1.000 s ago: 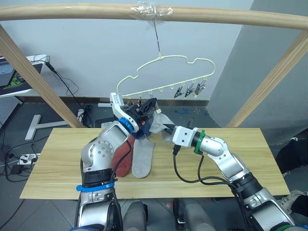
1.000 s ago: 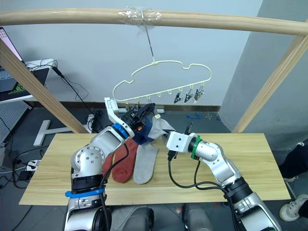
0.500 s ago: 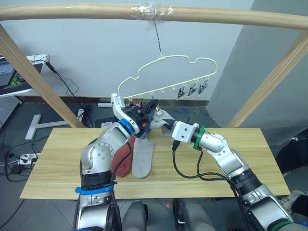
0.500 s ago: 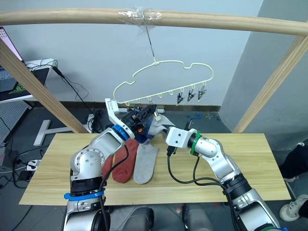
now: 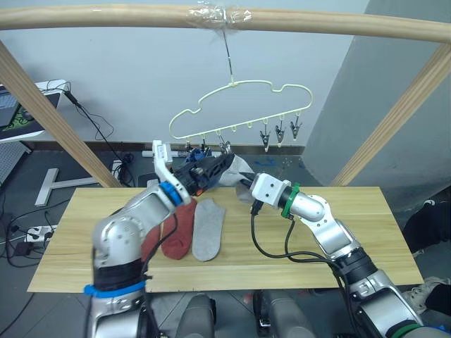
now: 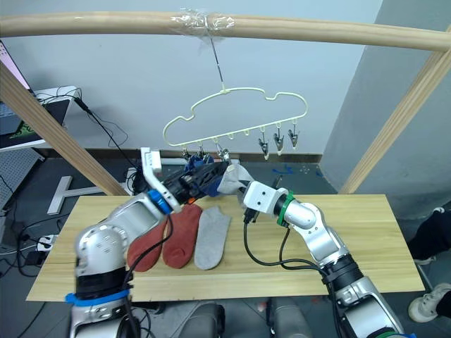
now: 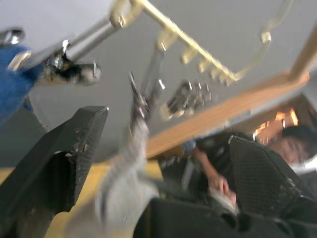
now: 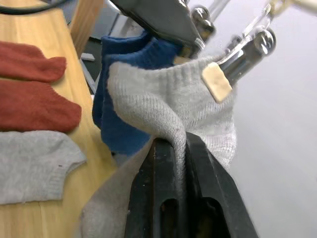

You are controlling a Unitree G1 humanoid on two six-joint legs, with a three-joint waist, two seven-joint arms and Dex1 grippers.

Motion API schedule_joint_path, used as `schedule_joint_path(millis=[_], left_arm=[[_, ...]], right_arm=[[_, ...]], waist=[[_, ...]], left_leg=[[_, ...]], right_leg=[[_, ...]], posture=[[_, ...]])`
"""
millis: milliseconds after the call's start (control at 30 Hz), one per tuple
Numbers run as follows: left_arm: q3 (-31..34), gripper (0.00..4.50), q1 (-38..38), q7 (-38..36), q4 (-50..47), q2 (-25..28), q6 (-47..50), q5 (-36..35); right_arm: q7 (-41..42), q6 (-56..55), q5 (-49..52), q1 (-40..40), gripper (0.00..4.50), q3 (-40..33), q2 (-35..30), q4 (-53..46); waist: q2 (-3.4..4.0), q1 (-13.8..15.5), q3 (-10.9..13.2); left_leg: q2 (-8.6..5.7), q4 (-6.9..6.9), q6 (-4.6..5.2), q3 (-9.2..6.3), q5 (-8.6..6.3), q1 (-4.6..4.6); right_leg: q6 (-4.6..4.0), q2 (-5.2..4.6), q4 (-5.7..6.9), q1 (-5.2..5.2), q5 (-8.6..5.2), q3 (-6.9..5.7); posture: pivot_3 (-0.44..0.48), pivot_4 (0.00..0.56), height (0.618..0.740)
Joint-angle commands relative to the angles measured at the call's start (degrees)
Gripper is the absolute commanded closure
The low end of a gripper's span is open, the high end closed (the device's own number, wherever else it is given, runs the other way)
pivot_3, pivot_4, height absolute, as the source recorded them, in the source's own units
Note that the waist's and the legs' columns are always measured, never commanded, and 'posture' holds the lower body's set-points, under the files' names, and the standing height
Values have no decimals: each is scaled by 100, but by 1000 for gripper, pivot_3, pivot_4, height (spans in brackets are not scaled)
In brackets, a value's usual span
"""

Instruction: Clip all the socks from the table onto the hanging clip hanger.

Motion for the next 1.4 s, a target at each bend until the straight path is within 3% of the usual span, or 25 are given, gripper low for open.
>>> schedule_joint_path(millis=[33, 133, 333, 500, 600, 700, 800, 833, 967, 1033, 1133, 1400], left_arm=[[193, 0, 106, -26, -577, 320, 224, -480], [261, 0, 183, 11, -665, 567, 266, -620], [250, 0, 543, -164, -888, 1062, 105, -493], [19, 0, 932, -720, -1171, 1573, -261, 16], [-280, 0, 1045, -1263, -1281, 1974, -980, 799], [-475, 0, 988, -1571, -1204, 2054, -1430, 1177], [-607, 0, 955, -1797, -1045, 2114, -1762, 1523], [-650, 0, 939, -1887, -973, 2141, -1875, 1644], [-624, 0, 785, -1930, -840, 2036, -1986, 1682], [-620, 0, 786, -1937, -899, 2017, -1991, 1683], [-602, 0, 819, -1967, -969, 2021, -2020, 1724], [-508, 0, 810, -1944, -1155, 2050, -1990, 1671]], right_arm=[[106, 238, 374, -24, 3110, -215, 97, -129], [247, 553, 507, 123, 2111, -272, 34, -281], [179, 2155, 1478, 1166, 46, -999, 0, -1774], [-715, 3281, 1642, 1054, 46, -1406, 552, -2478], [-1267, 3671, 1761, 902, 46, -1655, 992, -2744], [-1491, 3751, 1763, 803, 583, -1678, 1158, -2852], [-1604, 3704, 1623, 720, 1542, -1565, 1153, -2767], [-1642, 3665, 1569, 681, 1542, -1521, 1147, -2689], [-1714, 3520, 1683, 413, 1542, -1562, 1261, -2426], [-1784, 3472, 1687, 256, 1892, -1601, 1297, -2296], [-1817, 3412, 1661, 149, 2817, -1566, 1288, -2129], [-1966, 3142, 1655, -263, 2817, -1552, 1445, -1586]], waist=[[1, 18, 0], [1, 75, 0], [3, 193, 2], [9, 130, 4], [12, 142, 6], [14, 159, 6], [14, 161, 6], [14, 156, 6], [13, 151, 6], [14, 150, 6], [13, 149, 6], [13, 151, 6]], left_leg=[[0, 0, 0, -3, 0, 0], [-6, 3, 0, -4, 0, 0], [-7, -2, 0, -8, -2, -11], [2, -3, -1, 2, -1, 1], [3, -8, -3, -2, 0, 4], [-1, -9, -4, -1, 1, 1], [-8, -10, -3, 7, 0, -11], [-8, -10, -2, 10, -1, -14], [-2, -11, -1, 7, -1, -30], [1, -11, -1, 4, -1, -35], [1, -11, -1, 4, -1, -35], [0, -9, 0, 3, -1, -35]], right_leg=[[0, 0, 0, 0, 0, -2], [0, -2, -1, 2, 0, -2], [-1, -7, -8, -3, -1, -4], [-3, 1, -1, -6, -1, 7], [-8, 5, 2, -6, -3, -1], [-11, 4, 0, -8, -5, -1], [-10, -3, -21, -8, -5, 4], [-10, -4, -24, -9, -5, 6], [-10, -1, -22, -25, -5, 0], [-10, 1, -16, -31, -5, -3], [-10, 1, -13, -31, -5, -3], [-11, 1, -8, -31, -4, -4]], posture=[[67, 201, 740], [90, 200, 740], [82, 200, 740], [64, 196, 740], [52, 193, 740], [49, 190, 740], [49, 190, 740], [50, 185, 740], [54, 184, 740], [54, 184, 740], [63, 181, 740], [84, 178, 740]])
